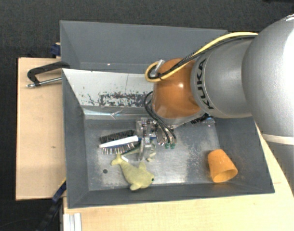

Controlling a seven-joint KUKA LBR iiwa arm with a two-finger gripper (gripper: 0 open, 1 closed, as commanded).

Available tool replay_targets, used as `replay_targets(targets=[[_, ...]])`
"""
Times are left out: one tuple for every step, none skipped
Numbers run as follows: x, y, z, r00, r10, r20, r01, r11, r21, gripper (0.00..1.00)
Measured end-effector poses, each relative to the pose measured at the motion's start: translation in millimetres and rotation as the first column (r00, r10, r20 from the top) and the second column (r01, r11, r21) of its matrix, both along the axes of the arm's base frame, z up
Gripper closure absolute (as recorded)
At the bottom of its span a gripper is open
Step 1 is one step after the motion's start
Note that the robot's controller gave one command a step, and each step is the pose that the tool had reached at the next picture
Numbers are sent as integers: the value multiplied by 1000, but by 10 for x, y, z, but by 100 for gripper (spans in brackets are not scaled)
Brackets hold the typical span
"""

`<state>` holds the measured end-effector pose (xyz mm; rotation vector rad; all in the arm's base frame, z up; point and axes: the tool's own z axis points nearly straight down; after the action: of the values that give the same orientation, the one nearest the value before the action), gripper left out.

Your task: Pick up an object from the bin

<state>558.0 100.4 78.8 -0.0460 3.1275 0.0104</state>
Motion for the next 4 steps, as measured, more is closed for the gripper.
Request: replay_targets(targets=[[261, -367, 1498, 880, 475, -1, -475, 880, -12, 100], [247, -356, 1469, 880, 476, -6, -476, 880, -7, 0], [161, -434, 520, 918, 397, -19, -397, 918, -3, 0], [79, -484, -80, 884, 467, -21, -467, 884, -7, 0]])
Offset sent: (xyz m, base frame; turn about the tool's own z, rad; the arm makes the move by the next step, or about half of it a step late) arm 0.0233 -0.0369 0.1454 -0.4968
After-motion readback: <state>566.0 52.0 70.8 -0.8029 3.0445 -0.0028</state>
